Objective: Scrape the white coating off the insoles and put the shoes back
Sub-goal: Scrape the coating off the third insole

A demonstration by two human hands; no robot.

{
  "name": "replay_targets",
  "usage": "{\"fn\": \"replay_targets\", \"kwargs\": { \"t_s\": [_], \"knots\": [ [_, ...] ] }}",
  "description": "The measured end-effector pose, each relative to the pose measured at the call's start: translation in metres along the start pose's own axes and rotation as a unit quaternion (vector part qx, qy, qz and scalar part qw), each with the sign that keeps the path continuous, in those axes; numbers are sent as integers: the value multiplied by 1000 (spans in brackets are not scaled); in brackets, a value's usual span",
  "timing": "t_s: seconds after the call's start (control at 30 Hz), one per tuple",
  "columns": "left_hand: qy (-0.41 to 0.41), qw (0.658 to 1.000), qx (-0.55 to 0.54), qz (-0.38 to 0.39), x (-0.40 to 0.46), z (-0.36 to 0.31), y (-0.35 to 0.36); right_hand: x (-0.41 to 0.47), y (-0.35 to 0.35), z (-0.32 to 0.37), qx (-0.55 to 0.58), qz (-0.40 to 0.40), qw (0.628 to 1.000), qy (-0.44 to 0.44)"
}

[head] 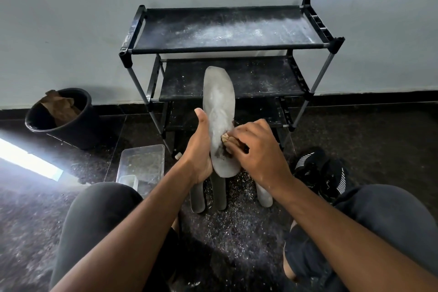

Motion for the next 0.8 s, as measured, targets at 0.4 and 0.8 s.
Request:
{"fn": "replay_targets", "kwargs": {
  "t_s": [0.4, 0.8],
  "knots": [
    [10, 997, 42, -69, 0, -12, -13, -5, 17, 29, 18, 46, 993, -104],
    [-49, 994, -73, 71, 6, 8, 7, -3, 13, 19, -65, 60, 994, -69]
  ]
}}
Point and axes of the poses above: each hand's wrist, its own x-axis towards the middle knuckle, its own y-axis out of the palm, z = x × y, the point moved 8 cm from there along x, towards the middle knuckle, and after that the axes turned 9 degrees about -y, right-handed, at the moved point
